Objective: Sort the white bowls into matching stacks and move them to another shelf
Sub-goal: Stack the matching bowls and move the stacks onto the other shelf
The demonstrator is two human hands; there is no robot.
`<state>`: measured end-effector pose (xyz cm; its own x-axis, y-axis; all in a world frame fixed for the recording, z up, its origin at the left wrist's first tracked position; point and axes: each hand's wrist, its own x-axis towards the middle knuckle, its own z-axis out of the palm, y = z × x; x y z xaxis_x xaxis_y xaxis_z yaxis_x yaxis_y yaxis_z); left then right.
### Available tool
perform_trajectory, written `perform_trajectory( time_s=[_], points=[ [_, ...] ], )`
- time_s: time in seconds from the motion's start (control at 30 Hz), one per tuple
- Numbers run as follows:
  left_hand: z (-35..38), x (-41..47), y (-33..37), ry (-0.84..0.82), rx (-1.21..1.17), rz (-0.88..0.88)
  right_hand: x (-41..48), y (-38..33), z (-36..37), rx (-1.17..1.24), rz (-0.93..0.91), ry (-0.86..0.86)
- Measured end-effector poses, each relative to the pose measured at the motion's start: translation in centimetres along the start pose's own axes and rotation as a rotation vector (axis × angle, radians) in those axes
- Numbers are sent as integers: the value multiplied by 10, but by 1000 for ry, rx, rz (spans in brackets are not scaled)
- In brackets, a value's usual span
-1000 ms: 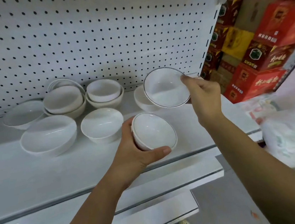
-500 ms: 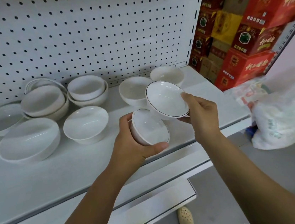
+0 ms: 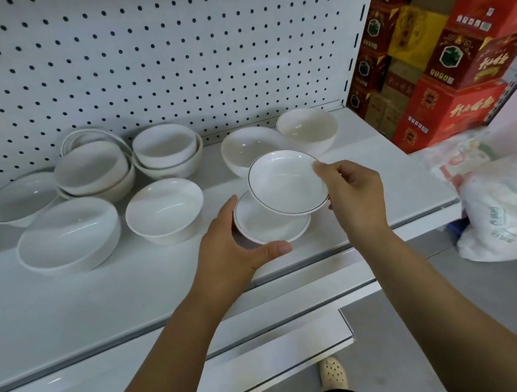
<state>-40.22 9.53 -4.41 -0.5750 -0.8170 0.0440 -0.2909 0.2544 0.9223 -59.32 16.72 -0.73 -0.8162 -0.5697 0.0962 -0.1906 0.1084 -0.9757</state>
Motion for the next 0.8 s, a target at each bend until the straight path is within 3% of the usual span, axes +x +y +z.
perform_trajectory(
  time_s=[0.2,0.47,0.8],
  points=[
    [-5,-3,0,40,-115,39,-3,0,5,-57,-86,-33],
    [3,-6,2,135,-41,205,-9,6,11,-31,-40,-5],
    [0,-11,-3,174,4,167,-12,17,14,-40,-15,-21]
  ],
)
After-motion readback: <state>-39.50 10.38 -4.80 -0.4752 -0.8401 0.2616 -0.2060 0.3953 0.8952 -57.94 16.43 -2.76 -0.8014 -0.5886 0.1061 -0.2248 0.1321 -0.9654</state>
